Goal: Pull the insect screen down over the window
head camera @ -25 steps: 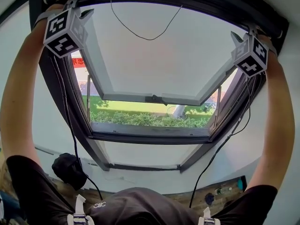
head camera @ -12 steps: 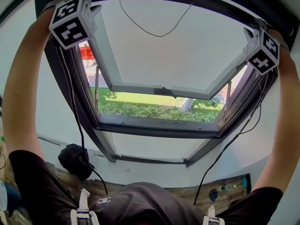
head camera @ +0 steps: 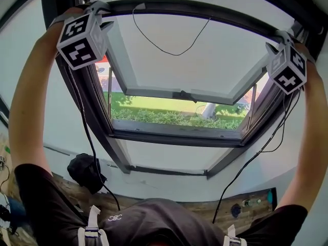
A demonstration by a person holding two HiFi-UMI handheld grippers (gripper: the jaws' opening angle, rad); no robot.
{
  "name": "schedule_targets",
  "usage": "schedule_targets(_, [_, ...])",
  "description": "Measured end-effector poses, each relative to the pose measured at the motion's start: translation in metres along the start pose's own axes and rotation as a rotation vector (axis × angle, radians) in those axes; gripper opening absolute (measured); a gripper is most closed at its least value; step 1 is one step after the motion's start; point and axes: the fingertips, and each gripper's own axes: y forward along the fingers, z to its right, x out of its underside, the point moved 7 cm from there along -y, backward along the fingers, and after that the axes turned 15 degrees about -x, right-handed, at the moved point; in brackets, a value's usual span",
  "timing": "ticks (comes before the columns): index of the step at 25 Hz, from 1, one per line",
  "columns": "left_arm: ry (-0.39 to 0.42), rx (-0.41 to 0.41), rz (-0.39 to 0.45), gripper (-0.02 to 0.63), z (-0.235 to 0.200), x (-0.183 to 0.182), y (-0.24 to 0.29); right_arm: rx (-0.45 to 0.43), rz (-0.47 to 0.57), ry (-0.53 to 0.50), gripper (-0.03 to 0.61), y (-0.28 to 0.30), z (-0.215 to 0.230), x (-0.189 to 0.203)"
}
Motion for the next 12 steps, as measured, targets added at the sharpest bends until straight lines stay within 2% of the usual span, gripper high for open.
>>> schedule_targets(7, [0.008, 0.056, 0.007, 0.135, 0.044, 0.001, -0.004, -0.072, -0.043, -0.051, 0.135, 0.017, -0.042, 0.003])
schedule_targets(12, [-0.004, 0.073, 0.015, 0.133, 0.071, 0.004, -0.007, -0.116, -0.051, -0.05, 0.132, 0.025, -0.064, 0.005])
